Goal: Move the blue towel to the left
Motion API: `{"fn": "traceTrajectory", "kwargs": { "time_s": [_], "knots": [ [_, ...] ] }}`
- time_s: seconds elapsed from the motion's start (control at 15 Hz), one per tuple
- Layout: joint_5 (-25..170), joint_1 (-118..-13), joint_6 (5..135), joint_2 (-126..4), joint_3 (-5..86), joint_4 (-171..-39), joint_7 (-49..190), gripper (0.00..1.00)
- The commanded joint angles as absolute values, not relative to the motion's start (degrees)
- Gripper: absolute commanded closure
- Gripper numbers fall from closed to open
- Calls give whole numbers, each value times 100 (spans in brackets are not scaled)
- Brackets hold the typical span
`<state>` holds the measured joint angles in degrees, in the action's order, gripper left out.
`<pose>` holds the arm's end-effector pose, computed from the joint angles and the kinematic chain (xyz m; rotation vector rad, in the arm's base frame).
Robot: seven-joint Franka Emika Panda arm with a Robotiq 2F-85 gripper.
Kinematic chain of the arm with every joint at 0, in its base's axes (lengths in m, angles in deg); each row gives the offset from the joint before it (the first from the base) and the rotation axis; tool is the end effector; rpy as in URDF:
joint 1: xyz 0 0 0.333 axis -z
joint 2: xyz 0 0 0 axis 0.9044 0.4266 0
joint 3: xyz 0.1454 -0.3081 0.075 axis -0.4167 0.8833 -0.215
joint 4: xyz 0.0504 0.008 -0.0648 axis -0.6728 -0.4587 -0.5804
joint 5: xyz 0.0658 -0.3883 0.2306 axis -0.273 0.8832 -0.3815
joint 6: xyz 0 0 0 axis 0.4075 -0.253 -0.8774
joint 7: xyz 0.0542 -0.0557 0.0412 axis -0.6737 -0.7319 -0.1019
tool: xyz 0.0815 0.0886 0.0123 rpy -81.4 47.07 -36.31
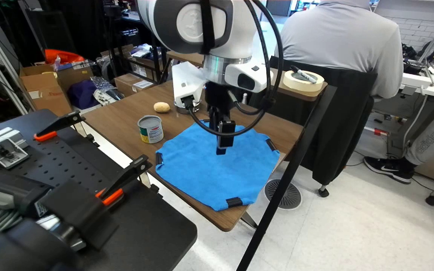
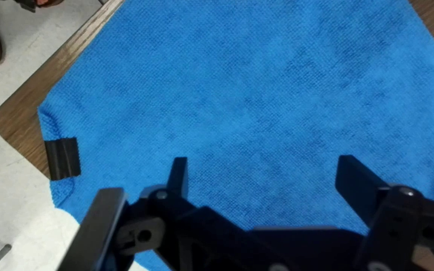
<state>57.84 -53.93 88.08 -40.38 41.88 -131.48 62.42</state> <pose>0.5891 -0.1804 0.0606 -2.9336 1.0321 0.0698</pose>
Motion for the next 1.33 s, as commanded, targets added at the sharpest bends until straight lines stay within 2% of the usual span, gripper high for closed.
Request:
{"fn": "traceTrajectory", "kwargs": {
  "time_s": [0.0, 0.73, 1.27],
  "knots": [
    [5215, -5030, 8931, -3634, 3875, -12821, 6479, 0],
    [4901, -5086, 8814, -2815, 3952, -12245, 6094, 0],
    [5047, -5438, 8803, -2694, 4045, -12152, 5770, 0]
  ]
}}
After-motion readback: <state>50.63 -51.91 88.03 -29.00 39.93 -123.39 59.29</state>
